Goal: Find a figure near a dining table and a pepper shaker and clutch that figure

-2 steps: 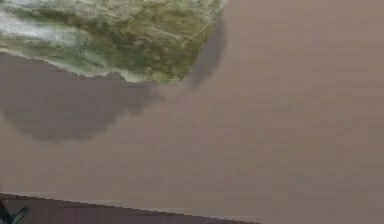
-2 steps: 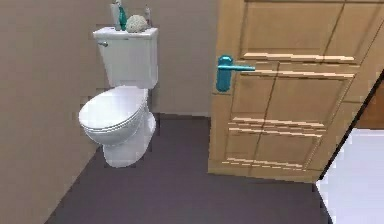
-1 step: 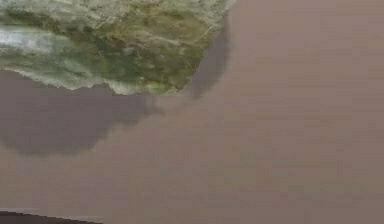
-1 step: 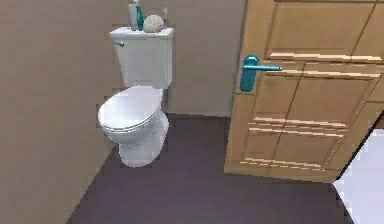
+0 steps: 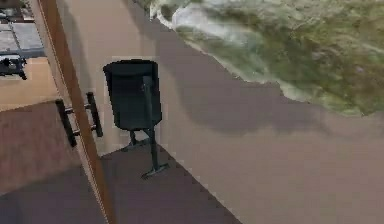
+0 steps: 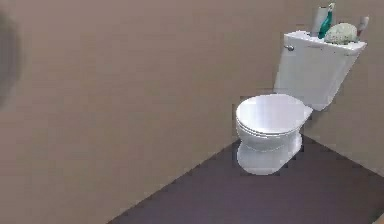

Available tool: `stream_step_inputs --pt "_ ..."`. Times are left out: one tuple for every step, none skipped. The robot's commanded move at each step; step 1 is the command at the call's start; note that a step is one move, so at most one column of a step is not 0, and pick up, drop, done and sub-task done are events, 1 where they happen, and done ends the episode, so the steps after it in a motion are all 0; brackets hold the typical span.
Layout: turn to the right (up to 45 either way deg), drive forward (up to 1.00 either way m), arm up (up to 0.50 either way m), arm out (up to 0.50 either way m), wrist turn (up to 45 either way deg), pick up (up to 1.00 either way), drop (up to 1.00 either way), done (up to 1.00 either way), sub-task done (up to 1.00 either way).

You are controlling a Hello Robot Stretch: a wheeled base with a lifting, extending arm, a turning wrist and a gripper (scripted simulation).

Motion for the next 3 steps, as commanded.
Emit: stream_step_inputs --pt "-33.0 0.0 0.0 0.0 0.0 0.0 0.0 0.0 0.0" --pt "0.0 0.75 0.0 0.0 0.0 0.0 0.0 0.0 0.0" --pt "-15.0 0.0 0.0 0.0 0.0 0.0 0.0 0.0 0.0"
